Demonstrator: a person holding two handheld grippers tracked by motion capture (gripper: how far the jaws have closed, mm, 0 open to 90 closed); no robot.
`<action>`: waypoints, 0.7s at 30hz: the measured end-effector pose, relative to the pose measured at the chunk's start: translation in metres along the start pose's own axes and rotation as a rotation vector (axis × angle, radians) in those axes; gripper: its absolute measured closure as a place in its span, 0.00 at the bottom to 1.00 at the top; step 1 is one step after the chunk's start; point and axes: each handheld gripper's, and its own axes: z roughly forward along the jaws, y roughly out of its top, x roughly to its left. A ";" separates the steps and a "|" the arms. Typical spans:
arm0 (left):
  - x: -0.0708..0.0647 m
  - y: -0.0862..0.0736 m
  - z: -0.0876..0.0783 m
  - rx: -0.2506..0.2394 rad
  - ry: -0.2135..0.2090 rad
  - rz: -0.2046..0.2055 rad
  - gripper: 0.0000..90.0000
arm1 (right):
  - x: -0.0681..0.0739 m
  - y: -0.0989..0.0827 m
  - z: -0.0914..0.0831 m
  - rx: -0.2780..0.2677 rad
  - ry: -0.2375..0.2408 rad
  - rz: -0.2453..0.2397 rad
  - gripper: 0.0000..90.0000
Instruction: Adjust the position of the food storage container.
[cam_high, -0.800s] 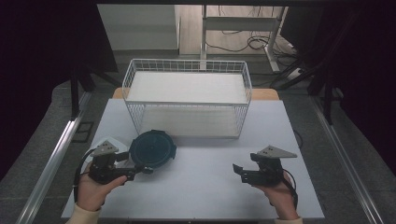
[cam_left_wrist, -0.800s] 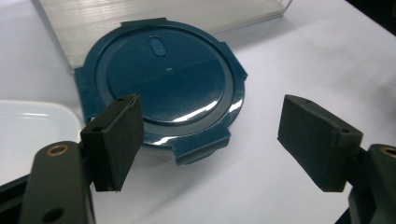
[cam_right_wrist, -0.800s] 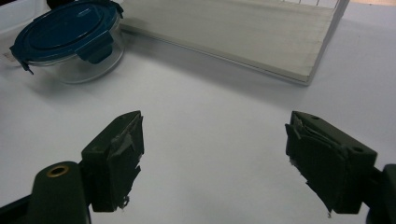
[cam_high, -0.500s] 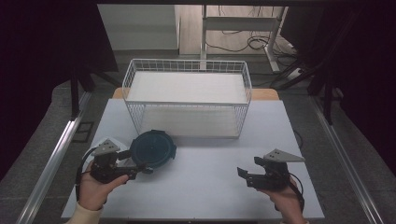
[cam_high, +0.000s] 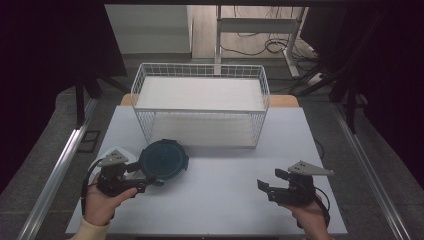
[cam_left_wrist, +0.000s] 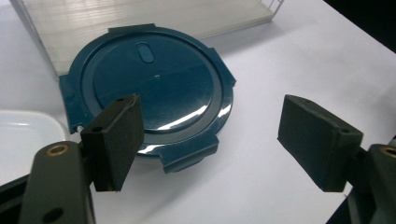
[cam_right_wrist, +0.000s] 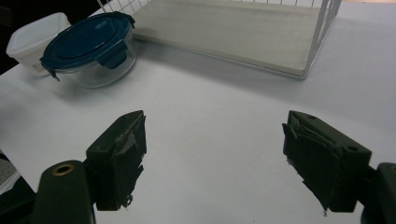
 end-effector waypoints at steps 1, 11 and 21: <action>0.000 0.000 0.000 0.001 0.001 -0.001 0.25 | 0.001 0.000 -0.001 0.000 -0.005 -0.002 0.24; -0.005 0.008 -0.006 -0.012 0.027 0.019 0.26 | 0.004 -0.002 -0.007 -0.009 -0.026 -0.015 0.24; -0.004 0.036 -0.020 -0.035 0.051 0.055 0.30 | 0.007 -0.004 -0.006 0.011 -0.037 -0.024 0.24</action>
